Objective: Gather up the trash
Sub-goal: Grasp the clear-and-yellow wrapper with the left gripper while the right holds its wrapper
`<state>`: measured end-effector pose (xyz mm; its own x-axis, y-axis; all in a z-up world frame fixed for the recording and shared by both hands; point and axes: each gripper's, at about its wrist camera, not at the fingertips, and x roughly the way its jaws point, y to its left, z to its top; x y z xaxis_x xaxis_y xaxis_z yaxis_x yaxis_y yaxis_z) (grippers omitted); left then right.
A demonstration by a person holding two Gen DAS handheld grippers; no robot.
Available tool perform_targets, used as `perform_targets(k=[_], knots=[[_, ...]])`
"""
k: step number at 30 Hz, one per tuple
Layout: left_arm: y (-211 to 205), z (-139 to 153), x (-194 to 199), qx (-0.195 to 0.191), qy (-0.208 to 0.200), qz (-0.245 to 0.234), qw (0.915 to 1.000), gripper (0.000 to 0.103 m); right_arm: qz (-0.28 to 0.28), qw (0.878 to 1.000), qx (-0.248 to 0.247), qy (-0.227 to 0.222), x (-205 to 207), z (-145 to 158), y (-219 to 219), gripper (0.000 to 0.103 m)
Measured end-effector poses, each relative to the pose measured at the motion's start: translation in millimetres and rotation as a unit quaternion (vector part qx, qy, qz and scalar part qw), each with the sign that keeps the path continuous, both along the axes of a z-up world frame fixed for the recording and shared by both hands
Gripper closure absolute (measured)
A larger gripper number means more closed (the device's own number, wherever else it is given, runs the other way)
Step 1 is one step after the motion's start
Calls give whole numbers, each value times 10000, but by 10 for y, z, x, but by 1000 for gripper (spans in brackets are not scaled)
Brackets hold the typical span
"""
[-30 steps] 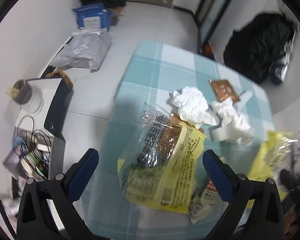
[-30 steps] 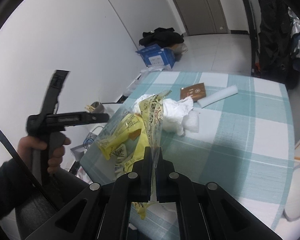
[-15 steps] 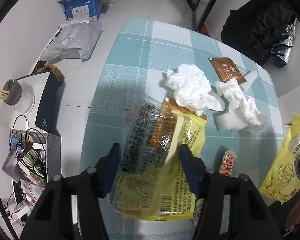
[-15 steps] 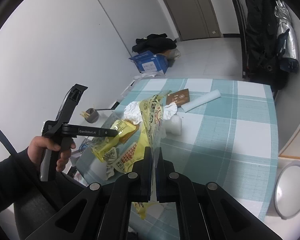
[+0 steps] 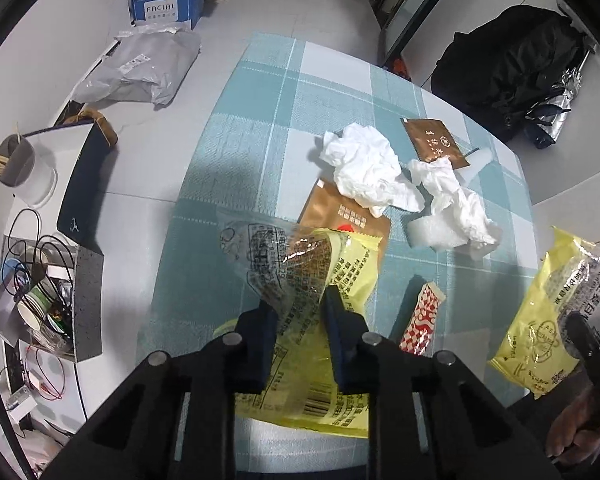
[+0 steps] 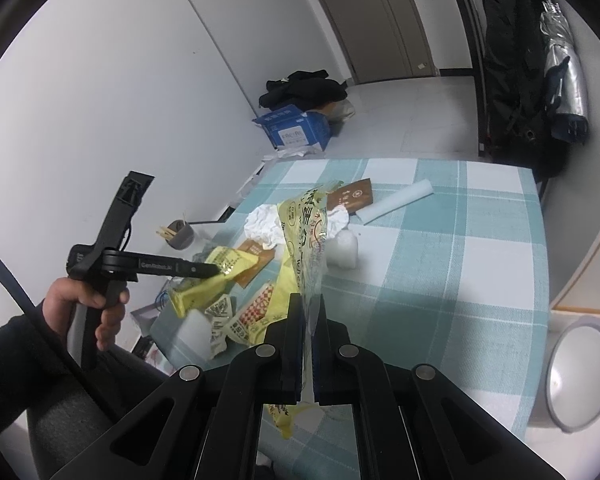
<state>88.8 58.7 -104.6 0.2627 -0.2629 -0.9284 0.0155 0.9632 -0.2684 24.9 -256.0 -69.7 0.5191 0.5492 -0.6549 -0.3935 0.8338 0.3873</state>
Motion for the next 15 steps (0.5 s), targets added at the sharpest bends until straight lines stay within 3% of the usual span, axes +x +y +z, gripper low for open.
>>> perform_targets(k=[8, 15], knots=[[46, 70, -141, -123, -31, -45, 9999, 87, 7, 10000, -55, -17, -56, 1, 39, 99], [35, 324, -295, -458, -415, -163, 9980, 87, -71, 10000, 3, -15, -48, 8, 40, 99]])
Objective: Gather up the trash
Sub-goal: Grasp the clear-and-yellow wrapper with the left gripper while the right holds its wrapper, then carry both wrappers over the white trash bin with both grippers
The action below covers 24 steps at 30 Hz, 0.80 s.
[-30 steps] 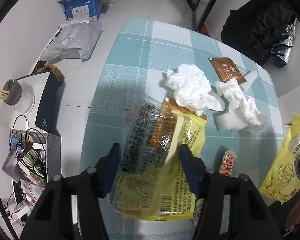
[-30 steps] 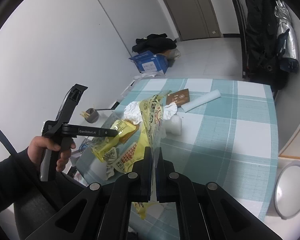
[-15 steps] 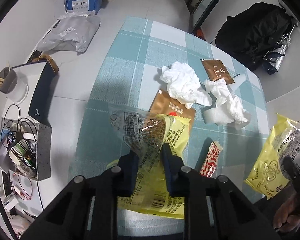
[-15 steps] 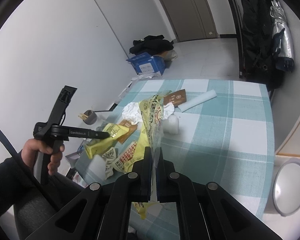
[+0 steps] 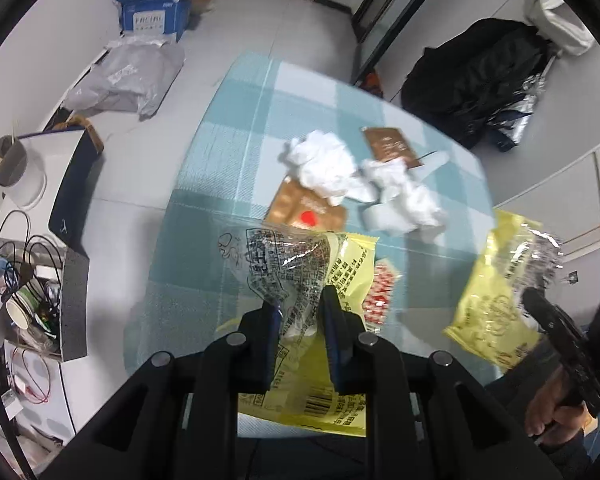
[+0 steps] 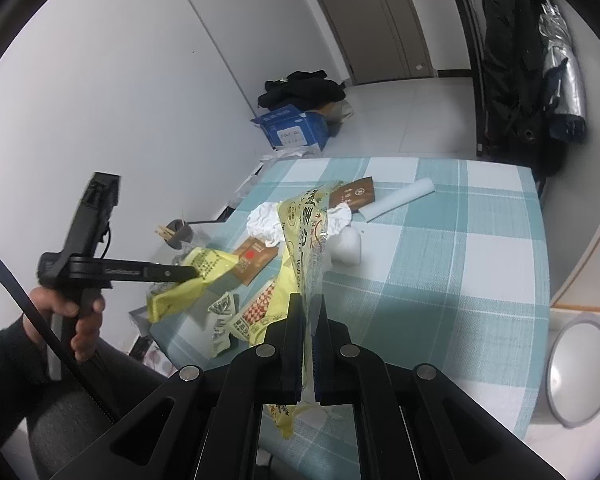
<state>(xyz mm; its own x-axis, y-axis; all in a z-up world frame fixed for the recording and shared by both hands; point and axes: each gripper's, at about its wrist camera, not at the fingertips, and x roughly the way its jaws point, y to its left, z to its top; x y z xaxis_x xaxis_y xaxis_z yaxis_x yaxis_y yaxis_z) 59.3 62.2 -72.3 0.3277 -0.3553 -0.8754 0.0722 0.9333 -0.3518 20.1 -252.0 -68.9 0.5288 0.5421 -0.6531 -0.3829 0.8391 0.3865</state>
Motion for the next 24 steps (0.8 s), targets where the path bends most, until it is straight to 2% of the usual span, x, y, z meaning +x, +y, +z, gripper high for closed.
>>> perform_targets(k=[5, 9, 16, 18, 21, 24], knots=[[-51, 211, -89, -8, -331, -56, 9994, 87, -39, 9999, 36, -92, -42, 71, -18, 99], [-146, 458, -142, -81, -708, -135, 9974, 87, -30, 9993, 52, -369, -101, 242, -71, 99], [-474, 917, -162, -31, -1338, -294, 9906, 87, -343, 9953, 116, -897, -144, 695, -351, 99], [-633, 1052, -150, -66, -1517, -437, 9874, 87, -451, 9932, 199, -1051, -163, 843, -463, 99], [-861, 1201, -90, -204, -1663, -671, 9836, 87, -586, 9878, 65, -1439, -216, 1085, -631, 100], [-1139, 1340, -19, -288, -1836, -932, 9781, 87, -770, 9838, 36, -1616, -234, 1258, -821, 100]])
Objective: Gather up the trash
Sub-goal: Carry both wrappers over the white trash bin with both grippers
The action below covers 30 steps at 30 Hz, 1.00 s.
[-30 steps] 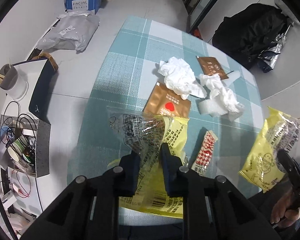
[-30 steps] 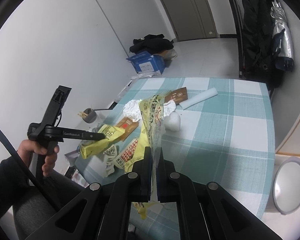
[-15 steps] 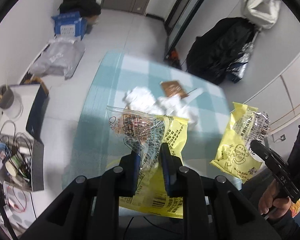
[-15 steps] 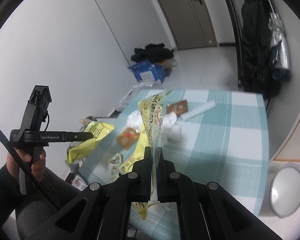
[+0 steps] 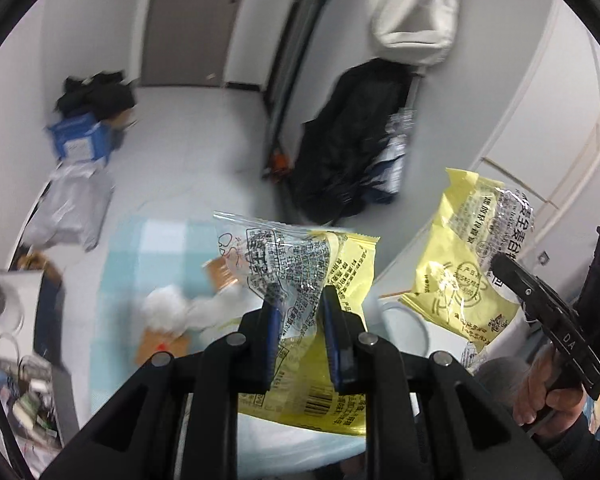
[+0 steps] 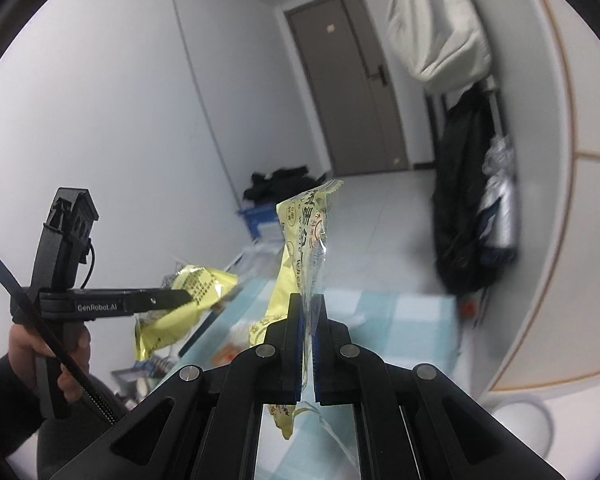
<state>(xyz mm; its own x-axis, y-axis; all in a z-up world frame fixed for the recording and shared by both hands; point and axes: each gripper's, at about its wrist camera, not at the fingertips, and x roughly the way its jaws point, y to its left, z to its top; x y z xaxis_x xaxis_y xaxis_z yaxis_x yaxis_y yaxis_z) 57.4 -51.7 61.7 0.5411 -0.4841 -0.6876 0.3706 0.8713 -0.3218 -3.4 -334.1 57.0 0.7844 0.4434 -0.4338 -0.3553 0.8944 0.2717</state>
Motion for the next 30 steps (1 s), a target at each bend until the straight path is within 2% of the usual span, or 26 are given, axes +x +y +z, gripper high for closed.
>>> perform_targets(k=[9, 13, 16, 18, 21, 24, 30], knots=[[-831, 182, 208, -472, -155, -772, 9958, 87, -923, 9955, -65, -185, -49, 352, -931, 100], [-1291, 119, 296, -555, -78, -1164, 9916, 87, -1480, 9889, -51, -92, -105, 386, -1466, 100], [-1628, 0, 370, -544, 81, -1425, 9883, 87, -1885, 9820, -41, 86, -153, 305, -1860, 99], [-1862, -113, 412, -550, 230, -1642, 9846, 87, -2107, 9773, -74, 225, -182, 221, -2073, 99], [-2259, -372, 485, -447, 695, -1995, 9764, 87, -2396, 9696, -55, 500, -203, 20, -2400, 99], [-2605, -679, 529, -267, 1185, -2234, 9671, 87, -2572, 9615, 54, 965, -153, -300, -2671, 99], [-3167, -1300, 493, 266, 1712, -2616, 9495, 87, -2761, 9413, 472, 1882, -5, -1146, -3099, 99]])
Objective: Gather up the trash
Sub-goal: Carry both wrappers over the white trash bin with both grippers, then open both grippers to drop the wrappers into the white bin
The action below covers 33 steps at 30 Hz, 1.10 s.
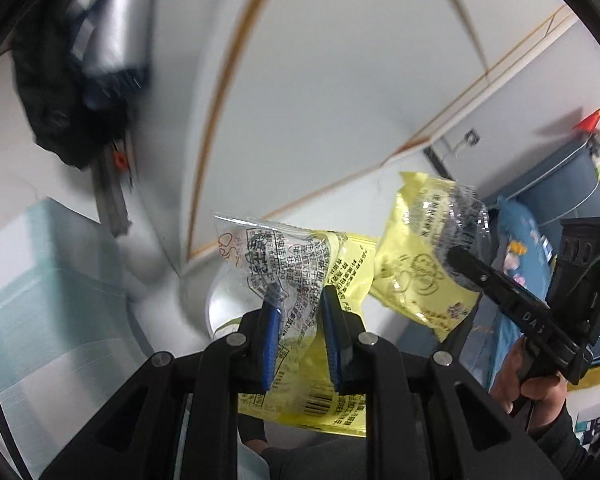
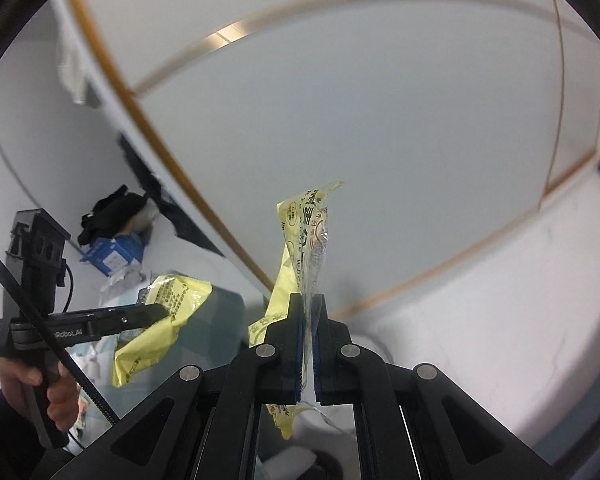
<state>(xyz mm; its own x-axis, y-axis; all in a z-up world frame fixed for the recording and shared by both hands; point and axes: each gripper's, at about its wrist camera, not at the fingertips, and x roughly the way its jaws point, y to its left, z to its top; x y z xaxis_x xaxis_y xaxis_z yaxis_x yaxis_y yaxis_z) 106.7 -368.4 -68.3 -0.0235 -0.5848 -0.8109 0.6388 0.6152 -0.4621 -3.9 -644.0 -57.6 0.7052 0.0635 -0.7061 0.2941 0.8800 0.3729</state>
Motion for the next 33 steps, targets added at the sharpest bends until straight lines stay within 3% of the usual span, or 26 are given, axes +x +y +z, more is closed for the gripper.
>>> perform_targets(k=[5, 10, 13, 19, 23, 27, 30, 33], knots=[[-315, -534, 56, 523, 399, -229, 9976, 87, -177, 9973, 487, 514, 125, -614, -175, 100], [-525, -1059, 81, 1219, 933, -262, 9878, 87, -92, 9927, 588, 1051, 275, -1141, -142, 100], [-601, -1264, 79, 1517, 1014, -349, 9826, 87, -53, 9881, 570, 1429, 385, -1427, -89, 100], [-636, -1788, 241, 1660, 1951, 148, 9665, 87, 26, 9786, 833, 1879, 591, -1904, -33, 100], [-726, -1930, 279, 1736, 2153, 367, 9603, 87, -19, 9691, 951, 2277, 666, -2185, -12, 99], [-693, -1947, 352, 1572, 2496, 688, 9530, 86, 36, 9614, 1073, 2534, 760, -2386, 59, 97], [-695, -1920, 393, 1559, 2492, 760, 9528, 78, -8, 9586, 1184, 2590, 799, -2447, 83, 97], [-677, -1891, 395, 1429, 2610, 870, 9507, 61, 11, 9592, 1280, 2520, 844, -2455, 134, 80]])
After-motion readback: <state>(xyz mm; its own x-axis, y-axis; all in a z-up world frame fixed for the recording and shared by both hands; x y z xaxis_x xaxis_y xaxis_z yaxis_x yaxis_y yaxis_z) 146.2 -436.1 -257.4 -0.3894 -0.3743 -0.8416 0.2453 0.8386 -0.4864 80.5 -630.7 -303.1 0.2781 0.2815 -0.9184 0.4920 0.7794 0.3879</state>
